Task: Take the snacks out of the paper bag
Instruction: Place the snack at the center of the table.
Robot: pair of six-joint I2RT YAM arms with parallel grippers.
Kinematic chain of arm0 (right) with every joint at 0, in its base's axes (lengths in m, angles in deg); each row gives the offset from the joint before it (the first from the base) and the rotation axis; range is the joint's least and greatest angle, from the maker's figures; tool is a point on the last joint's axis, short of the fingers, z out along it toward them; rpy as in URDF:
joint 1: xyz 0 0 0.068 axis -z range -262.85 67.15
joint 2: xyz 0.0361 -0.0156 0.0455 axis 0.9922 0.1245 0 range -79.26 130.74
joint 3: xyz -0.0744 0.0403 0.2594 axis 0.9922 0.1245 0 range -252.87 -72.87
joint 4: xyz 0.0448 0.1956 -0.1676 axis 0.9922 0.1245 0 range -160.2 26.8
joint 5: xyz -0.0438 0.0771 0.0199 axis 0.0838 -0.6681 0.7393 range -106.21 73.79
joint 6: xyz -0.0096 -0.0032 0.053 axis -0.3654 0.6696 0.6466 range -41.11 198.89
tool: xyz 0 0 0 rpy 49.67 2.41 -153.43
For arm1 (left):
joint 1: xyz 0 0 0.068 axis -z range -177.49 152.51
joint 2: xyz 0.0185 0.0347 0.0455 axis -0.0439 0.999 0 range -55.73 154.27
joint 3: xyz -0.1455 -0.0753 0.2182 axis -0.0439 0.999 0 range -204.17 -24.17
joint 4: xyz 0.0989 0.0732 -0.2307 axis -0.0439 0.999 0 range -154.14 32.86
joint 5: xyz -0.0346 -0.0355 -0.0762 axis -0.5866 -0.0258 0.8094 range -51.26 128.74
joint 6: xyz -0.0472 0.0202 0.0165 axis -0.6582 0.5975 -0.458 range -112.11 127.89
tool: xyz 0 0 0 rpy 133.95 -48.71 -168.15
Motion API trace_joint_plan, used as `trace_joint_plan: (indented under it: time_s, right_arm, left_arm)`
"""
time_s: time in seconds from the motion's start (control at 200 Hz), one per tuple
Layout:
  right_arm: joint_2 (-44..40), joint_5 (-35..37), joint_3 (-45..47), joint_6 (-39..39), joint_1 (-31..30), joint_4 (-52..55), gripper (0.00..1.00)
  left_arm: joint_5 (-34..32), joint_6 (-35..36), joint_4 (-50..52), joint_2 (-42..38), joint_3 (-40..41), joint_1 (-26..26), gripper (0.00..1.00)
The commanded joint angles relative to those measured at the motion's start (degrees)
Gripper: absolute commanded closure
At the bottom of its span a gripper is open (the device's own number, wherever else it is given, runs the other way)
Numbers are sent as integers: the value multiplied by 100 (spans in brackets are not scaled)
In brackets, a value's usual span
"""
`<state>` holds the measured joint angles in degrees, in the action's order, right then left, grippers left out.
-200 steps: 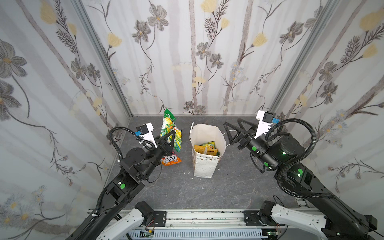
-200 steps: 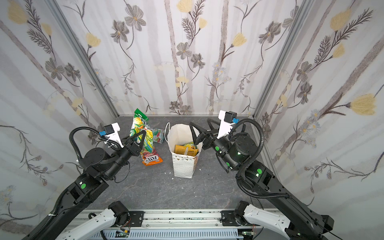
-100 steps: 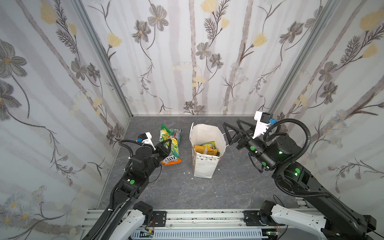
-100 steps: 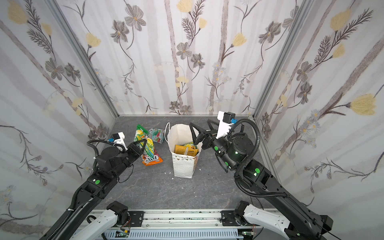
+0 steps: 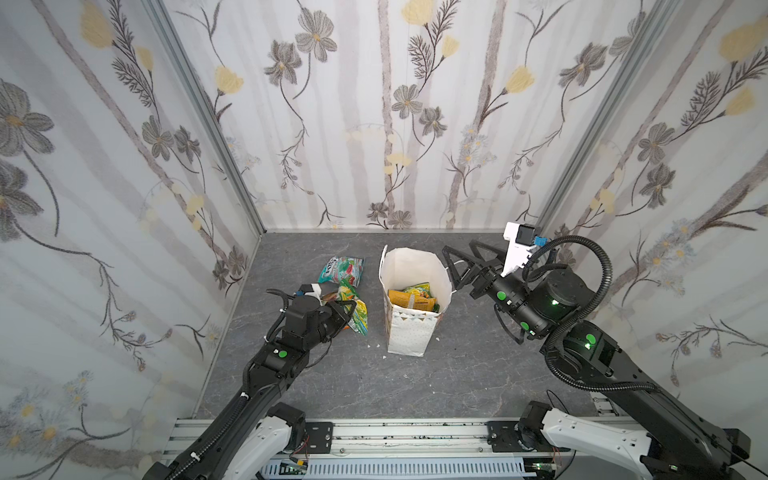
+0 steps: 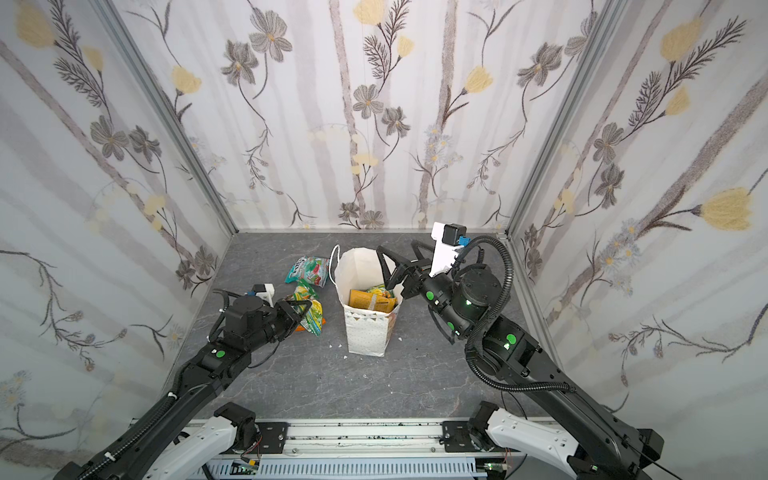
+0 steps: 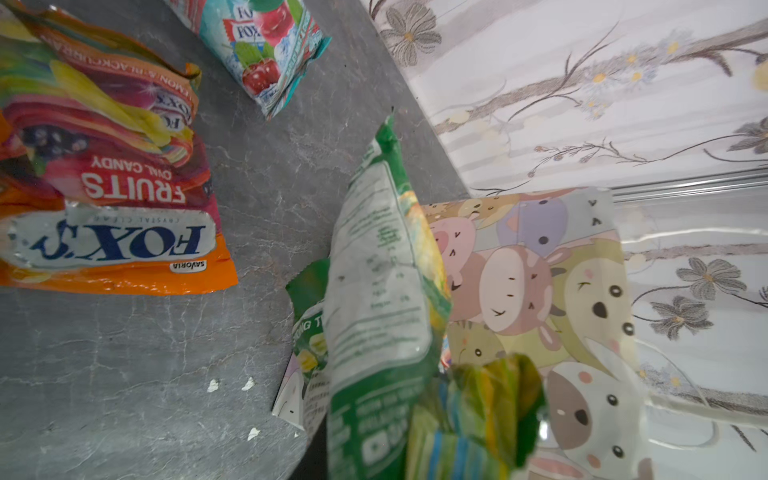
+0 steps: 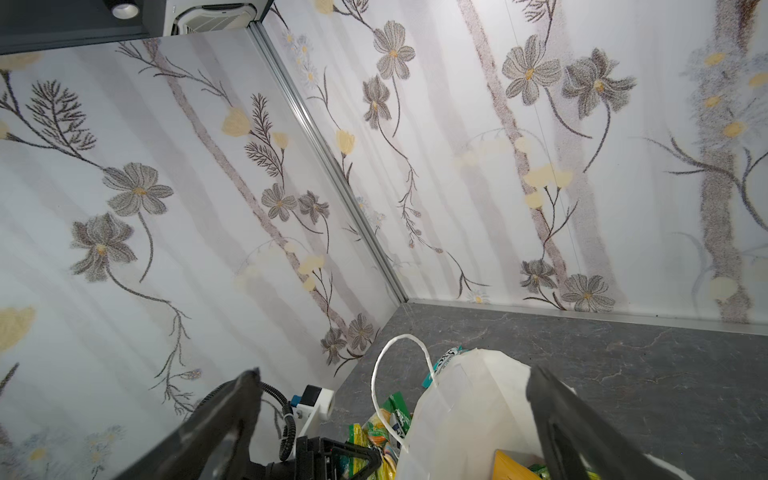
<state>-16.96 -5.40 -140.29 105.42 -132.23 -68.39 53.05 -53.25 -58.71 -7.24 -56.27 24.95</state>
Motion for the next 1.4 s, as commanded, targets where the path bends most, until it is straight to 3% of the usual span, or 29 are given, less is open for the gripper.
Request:
trace_joint_plan:
  time_s: [0.0,0.33,0.734,1.154,1.394]
  right_arm:
    - [11,-88,18,50,7,-172,1]
    - [-10,-70,47,87,18,-139,0]
    - [-16,-62,64,107,28,-112,1]
    - [-43,-66,54,120,27,-92,0]
    - [-16,-72,10,117,25,-92,0]
  left_arm:
    - [275,-108,-561,192,131,-11,73]
    - [874,-398,-1453,1202,511,-12,76]
    - [527,-224,-794,1560,597,-5,71]
    - [-526,695,670,1611,277,-20,32]
    - [-1768,716,2068,1654,-172,-20,13]
